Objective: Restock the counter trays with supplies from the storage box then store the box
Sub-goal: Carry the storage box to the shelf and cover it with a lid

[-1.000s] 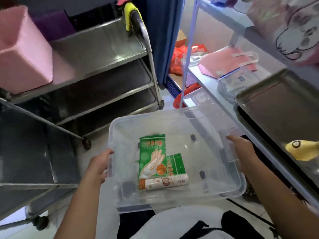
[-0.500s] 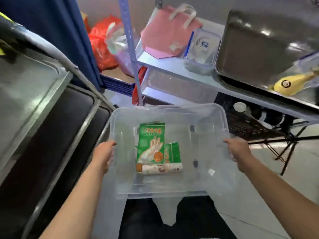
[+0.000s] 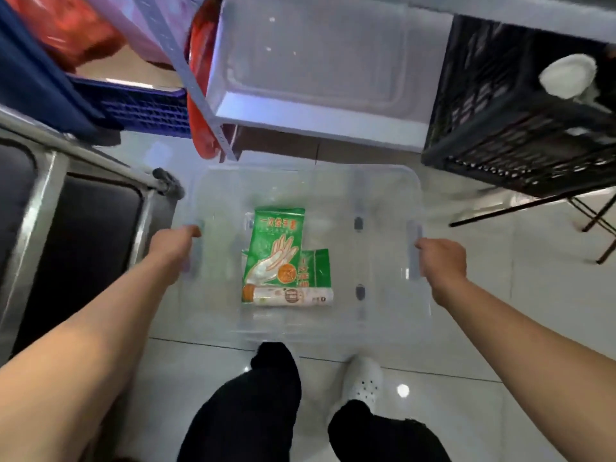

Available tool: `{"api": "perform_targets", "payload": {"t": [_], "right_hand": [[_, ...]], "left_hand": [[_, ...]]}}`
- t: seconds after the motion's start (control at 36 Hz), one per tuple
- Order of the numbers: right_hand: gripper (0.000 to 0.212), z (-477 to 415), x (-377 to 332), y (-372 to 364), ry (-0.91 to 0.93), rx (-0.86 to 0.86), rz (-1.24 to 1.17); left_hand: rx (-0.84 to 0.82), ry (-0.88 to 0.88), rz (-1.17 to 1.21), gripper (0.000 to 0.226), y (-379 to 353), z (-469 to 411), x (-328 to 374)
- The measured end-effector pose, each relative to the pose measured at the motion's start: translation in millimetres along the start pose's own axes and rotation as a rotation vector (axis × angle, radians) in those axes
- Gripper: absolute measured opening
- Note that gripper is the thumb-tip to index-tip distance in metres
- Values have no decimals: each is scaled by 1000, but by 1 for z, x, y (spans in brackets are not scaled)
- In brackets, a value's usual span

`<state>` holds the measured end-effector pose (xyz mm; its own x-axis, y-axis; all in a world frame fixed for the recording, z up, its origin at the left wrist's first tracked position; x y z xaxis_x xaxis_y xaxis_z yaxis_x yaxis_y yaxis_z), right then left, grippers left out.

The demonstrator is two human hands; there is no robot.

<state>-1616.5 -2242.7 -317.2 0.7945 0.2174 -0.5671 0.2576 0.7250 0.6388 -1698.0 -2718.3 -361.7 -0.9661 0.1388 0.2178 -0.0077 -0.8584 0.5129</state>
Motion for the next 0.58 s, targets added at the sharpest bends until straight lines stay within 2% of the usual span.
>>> {"api": "perform_targets", "payload": {"t": [0.11, 0.22, 0.33, 0.58], "right_hand": [[24, -44, 22, -42, 22, -40, -36], [43, -83, 36, -79, 78, -72, -82], [52, -108, 44, -105, 141, -77, -157], [42, -132, 47, -133, 344, -165, -200]], "left_hand": [[-51, -52, -13, 30, -29, -52, 15], [-57, -150, -25, 12, -51, -91, 32], [-66, -234, -15, 7, -65, -127, 46], [-134, -345, 38, 12, -69, -161, 59]]}}
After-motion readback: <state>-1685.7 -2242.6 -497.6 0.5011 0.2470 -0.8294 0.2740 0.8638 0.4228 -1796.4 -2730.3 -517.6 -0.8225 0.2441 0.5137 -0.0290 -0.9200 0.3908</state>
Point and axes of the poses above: each hand's wrist, its own z-axis away from the middle knuckle, its own y-axis out of the back of the hand, x = y × z, the point moved 6 cm from there along -z, towards the middle knuckle, and after that the axes turned 12 degrees about y, right-handed, at the moved point
